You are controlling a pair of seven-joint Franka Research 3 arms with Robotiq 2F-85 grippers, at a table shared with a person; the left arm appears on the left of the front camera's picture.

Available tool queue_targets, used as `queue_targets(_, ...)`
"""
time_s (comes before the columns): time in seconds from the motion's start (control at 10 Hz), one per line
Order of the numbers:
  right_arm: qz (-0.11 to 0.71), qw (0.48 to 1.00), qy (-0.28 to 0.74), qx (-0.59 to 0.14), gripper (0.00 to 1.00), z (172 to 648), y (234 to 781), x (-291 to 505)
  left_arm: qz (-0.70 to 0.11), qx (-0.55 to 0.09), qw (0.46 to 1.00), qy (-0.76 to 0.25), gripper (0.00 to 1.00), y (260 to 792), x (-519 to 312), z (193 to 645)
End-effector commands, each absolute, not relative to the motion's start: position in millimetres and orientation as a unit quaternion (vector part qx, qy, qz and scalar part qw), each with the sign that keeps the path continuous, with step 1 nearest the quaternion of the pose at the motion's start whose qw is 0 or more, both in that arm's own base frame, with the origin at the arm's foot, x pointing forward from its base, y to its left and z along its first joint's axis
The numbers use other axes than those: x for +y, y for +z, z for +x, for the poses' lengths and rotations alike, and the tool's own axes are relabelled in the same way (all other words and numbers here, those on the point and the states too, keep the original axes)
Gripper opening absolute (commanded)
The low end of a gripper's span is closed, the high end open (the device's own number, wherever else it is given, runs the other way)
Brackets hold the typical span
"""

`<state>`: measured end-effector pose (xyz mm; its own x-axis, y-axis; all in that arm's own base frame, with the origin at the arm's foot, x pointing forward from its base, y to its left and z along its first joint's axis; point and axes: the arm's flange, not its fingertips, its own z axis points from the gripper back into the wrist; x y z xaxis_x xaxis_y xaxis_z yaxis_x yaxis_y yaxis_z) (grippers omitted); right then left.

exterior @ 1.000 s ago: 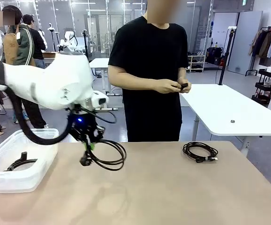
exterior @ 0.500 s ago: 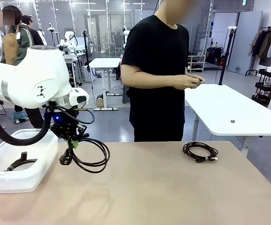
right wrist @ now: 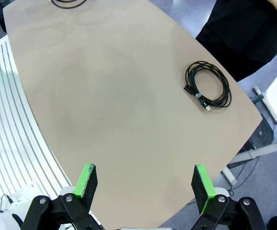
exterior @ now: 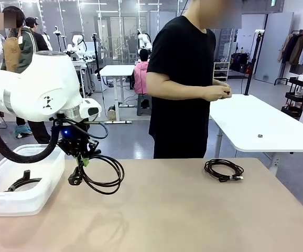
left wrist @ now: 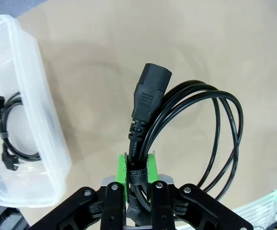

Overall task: Organize and store the cables.
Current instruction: Place the Power Cable into the Organizing box.

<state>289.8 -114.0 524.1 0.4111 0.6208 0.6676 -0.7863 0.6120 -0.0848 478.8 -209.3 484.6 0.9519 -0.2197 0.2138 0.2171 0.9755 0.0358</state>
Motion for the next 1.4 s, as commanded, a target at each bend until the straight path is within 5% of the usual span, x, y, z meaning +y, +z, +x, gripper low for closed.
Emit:
queue_targets(0.0, 0.123, 0.830, 0.425, -0.341, 1.00, 289.5, 524.4, -115.0, 0.022, -0.079, 0.989, -0.126, 0.19, 513.2, -119.7, 496.3)
queue_targets(0.1, 0.123, 0.830, 0.425, -0.341, 1.00, 289.5, 524.4, -115.0, -0.022, -0.032, 0.992, -0.122, 0.19, 523.4, -54.8, 509.3)
queue_targets(0.5, 0.123, 0.830, 0.425, -0.341, 1.00, 289.5, 524.4, -115.0, -0.076, -0.072, 0.988, -0.111, 0.19, 484.6, 76.8, 527.3)
queue_targets(0.8, 0.123, 0.830, 0.425, -0.341, 1.00, 289.5, 524.4, -115.0, -0.144, -0.079, 0.983, -0.084, 0.19, 449.1, 106.9, 535.7)
queue_targets(1.1, 0.123, 0.830, 0.425, -0.341, 1.00, 289.5, 524.4, -115.0, -0.115, -0.082, 0.987, -0.080, 0.19, 435.2, 120.6, 532.2)
queue_targets(1.3, 0.123, 0.830, 0.425, -0.341, 1.00, 289.5, 524.4, -115.0, -0.115, -0.084, 0.987, -0.068, 0.59, 437.9, 119.6, 530.7)
